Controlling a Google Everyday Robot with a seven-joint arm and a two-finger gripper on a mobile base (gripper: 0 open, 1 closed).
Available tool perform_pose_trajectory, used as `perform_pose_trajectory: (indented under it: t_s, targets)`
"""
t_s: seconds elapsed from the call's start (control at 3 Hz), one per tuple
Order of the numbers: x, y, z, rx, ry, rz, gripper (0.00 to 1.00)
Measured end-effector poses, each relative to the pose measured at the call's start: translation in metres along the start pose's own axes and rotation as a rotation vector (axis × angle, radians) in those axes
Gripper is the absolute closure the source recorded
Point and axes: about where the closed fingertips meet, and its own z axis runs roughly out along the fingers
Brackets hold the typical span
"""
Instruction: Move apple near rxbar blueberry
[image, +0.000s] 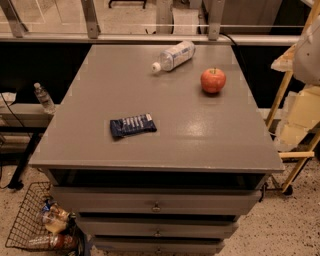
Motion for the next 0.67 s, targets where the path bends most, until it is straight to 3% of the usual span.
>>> perform_pose_trajectory:
  t_s: [0.33,0.67]
  targets:
    - [0.0,0.0,0.0,0.0,0.0,0.0,0.0]
    - [0.004,-0.014,0.002,0.051,-0.045,0.026,0.0]
